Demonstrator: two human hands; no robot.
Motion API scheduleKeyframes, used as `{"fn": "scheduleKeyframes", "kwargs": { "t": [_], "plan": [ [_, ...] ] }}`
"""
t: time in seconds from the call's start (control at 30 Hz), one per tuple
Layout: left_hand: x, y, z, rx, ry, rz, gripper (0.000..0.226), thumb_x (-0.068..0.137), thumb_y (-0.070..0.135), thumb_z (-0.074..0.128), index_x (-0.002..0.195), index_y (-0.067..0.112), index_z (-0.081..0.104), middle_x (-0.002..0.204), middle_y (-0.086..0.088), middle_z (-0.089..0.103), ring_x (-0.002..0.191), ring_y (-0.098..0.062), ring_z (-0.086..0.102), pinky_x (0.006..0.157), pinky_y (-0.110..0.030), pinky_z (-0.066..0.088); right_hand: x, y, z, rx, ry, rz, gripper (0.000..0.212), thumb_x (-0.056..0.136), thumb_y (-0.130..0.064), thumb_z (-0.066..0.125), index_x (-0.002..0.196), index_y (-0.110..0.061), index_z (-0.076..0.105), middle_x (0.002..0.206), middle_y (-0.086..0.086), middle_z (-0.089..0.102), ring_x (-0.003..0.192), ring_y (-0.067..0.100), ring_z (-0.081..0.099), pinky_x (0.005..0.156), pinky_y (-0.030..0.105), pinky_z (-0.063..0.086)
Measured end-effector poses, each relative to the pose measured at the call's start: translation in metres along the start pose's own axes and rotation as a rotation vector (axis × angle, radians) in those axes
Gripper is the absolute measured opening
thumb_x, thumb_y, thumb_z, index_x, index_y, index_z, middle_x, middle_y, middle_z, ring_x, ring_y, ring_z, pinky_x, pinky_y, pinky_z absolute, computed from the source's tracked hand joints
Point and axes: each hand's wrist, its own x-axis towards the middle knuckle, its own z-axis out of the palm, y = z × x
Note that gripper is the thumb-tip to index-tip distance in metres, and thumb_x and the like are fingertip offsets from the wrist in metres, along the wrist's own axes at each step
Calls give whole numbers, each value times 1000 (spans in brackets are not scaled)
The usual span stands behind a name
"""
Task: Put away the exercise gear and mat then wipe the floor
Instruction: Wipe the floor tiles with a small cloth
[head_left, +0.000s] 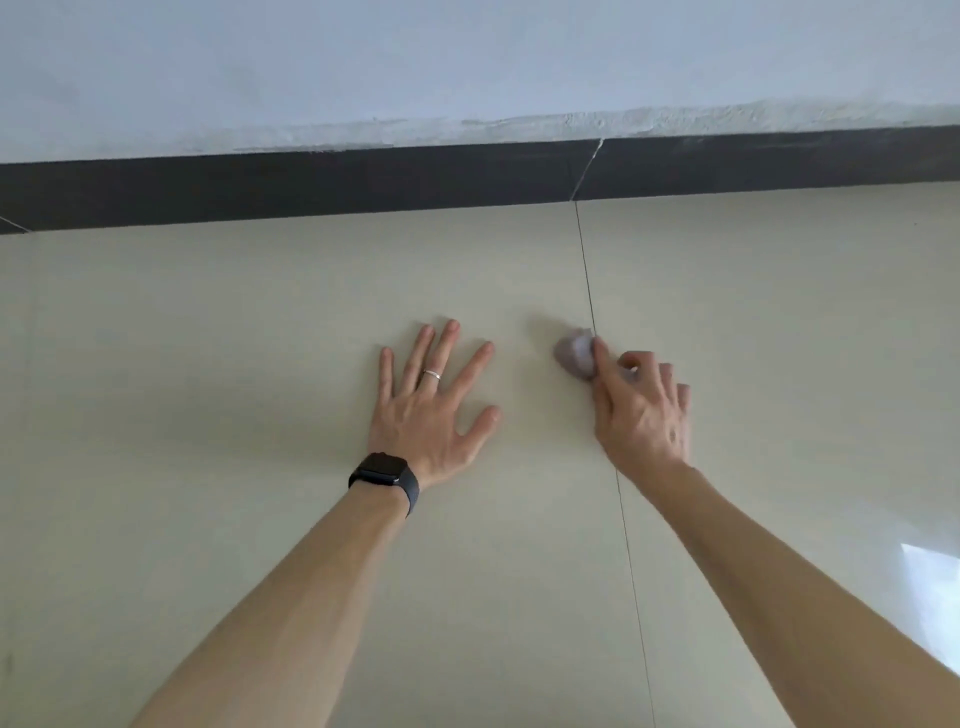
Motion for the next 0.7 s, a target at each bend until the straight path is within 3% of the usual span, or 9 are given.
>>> {"fn": "scheduleKeyframes", "kwargs": {
  "t": [0.1, 0.2, 0.27, 0.33, 0.43, 0.5, 0.57, 0.67, 0.7],
  "plan": [
    [5, -34, -21, -106, -21, -34, 66, 96, 67, 26, 154, 53, -4, 166, 11, -14, 152, -14, -15, 123, -48, -4, 35, -4, 0, 18, -36, 279, 48, 102, -31, 42, 149, -35, 37, 126, 8, 44, 110, 33, 42, 90, 44, 33],
    [14, -102, -40, -57, 75, -342, 69, 95, 71, 18, 156, 46, -4, 167, 6, -13, 153, -18, -12, 122, -54, -2, 35, -24, 2, 12, -66, 364, 50, 101, -28, 42, 151, -31, 34, 128, 10, 43, 112, 34, 41, 90, 45, 32],
    [18, -125, -37, -6, 87, -412, 71, 93, 75, 14, 155, 48, -7, 166, 7, -16, 153, -17, -15, 121, -58, -4, 23, -45, 6, -6, -28, 240, 52, 98, -25, 47, 149, -24, 38, 121, 14, 48, 104, 36, 45, 84, 45, 36],
    [24, -124, -34, 14, 98, -375, 71, 92, 76, 16, 154, 49, -6, 166, 8, -15, 153, -16, -15, 121, -58, -5, 7, -72, 14, 19, 11, 57, 52, 94, -23, 50, 145, -19, 47, 112, 14, 52, 92, 35, 47, 75, 44, 38],
    [18, -123, -33, -17, 115, -371, 71, 92, 75, 19, 155, 49, -4, 166, 8, -16, 153, -16, -14, 121, -58, -4, -5, -89, 20, 56, -1, -310, 47, 91, -21, 56, 138, -18, 57, 106, 10, 55, 84, 32, 50, 70, 40, 39],
    [20, -125, -35, -21, 97, -385, 72, 92, 75, 18, 154, 50, -5, 165, 10, -19, 152, -16, -16, 121, -58, -4, 25, -69, 12, 9, 23, -385, 42, 93, -21, 58, 134, -19, 61, 107, 10, 58, 85, 33, 53, 70, 41, 42],
    [21, -127, -36, -22, 91, -377, 72, 91, 76, 18, 154, 50, -8, 165, 10, -21, 152, -16, -18, 121, -57, -4, 66, -42, 5, -11, 59, -64, 38, 96, -22, 55, 133, -21, 60, 115, 11, 54, 96, 35, 51, 78, 45, 41],
    [22, -127, -34, -3, 95, -378, 73, 91, 77, 16, 153, 50, -10, 164, 10, -22, 152, -17, -17, 121, -57, -3, 118, -26, -5, 164, 69, 679, 42, 97, -23, 43, 137, -25, 55, 130, 10, 45, 115, 34, 42, 98, 45, 36],
    [22, -128, -34, -3, 97, -375, 73, 91, 77, 16, 153, 50, -11, 164, 10, -23, 152, -18, -17, 121, -57, -3, 128, -38, -5, 213, 71, 773, 46, 96, -22, 43, 141, -26, 51, 133, 11, 44, 119, 33, 42, 101, 45, 35]
  ]
}}
